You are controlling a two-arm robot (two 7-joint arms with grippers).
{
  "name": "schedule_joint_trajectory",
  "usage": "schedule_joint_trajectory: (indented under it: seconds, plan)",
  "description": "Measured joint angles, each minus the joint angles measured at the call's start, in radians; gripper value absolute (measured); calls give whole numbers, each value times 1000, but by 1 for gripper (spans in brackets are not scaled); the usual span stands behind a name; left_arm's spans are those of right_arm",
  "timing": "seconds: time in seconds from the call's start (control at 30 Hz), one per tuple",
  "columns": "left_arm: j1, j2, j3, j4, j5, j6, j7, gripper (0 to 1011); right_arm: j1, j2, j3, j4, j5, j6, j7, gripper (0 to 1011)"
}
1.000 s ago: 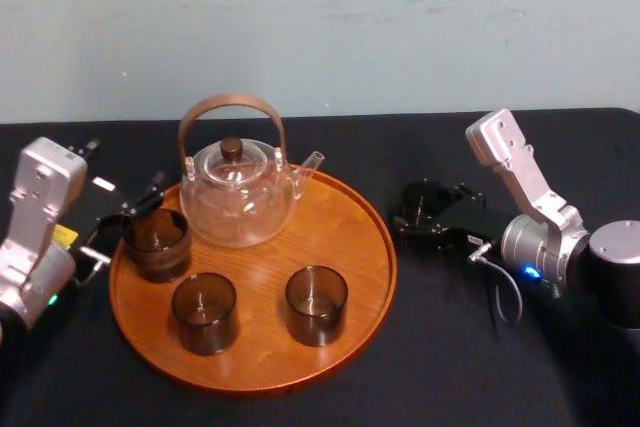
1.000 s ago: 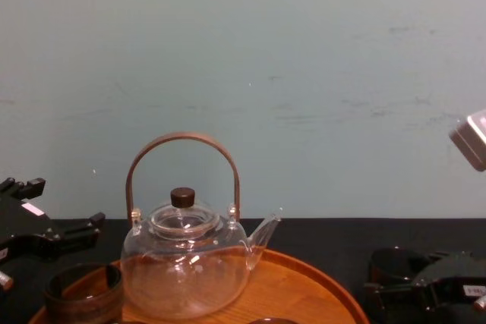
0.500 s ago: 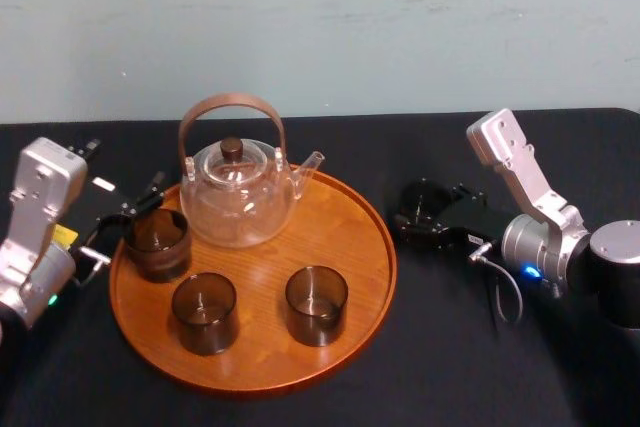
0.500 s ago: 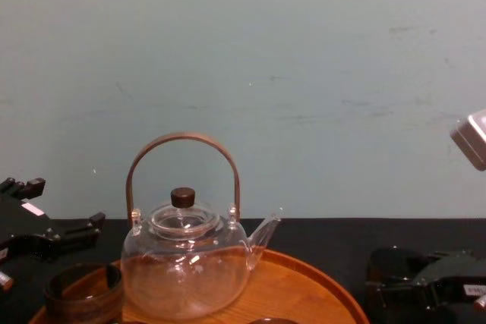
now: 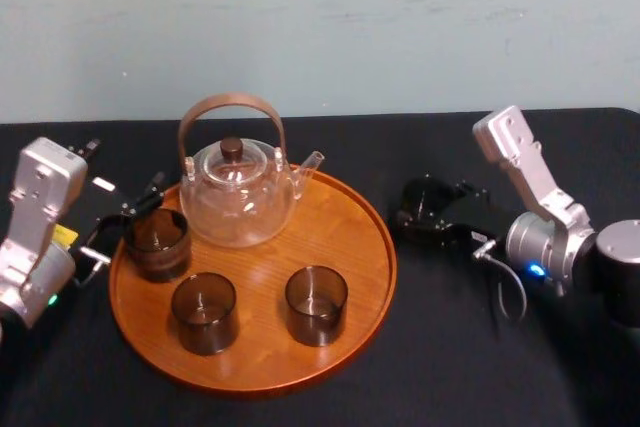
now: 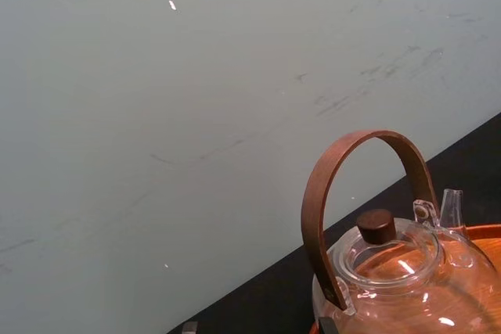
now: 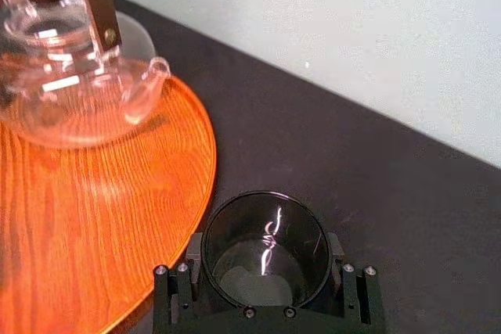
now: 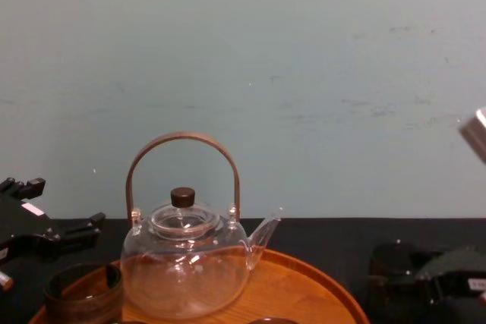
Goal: Pick up the glass from the table and place it on the tray.
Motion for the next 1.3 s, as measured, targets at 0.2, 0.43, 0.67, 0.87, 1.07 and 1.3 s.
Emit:
schedule_joint_trajectory:
  seconds: [0.2,0.43,0.67,0.87,1.07,1.3]
  plan:
    - [0,0,0,0,0,0,0,1001,-10,12,18,-47,19,-2,4,908]
    - [0,0,0,0,0,0,0,1001,-14,33,36,-125,43,9,6,908]
    - [0,0,0,0,0,0,0,1001,-6,51,26,-172,51,16,21,908]
    - [0,0,0,0,0,0,0,1001,8,58,1,-189,58,10,45,908]
    - [0,0,0,0,0,0,0,1001,25,56,-41,-185,63,-7,78,908]
    - [0,0,0,0,0,0,0,1001,46,47,-86,-167,71,-28,110,908]
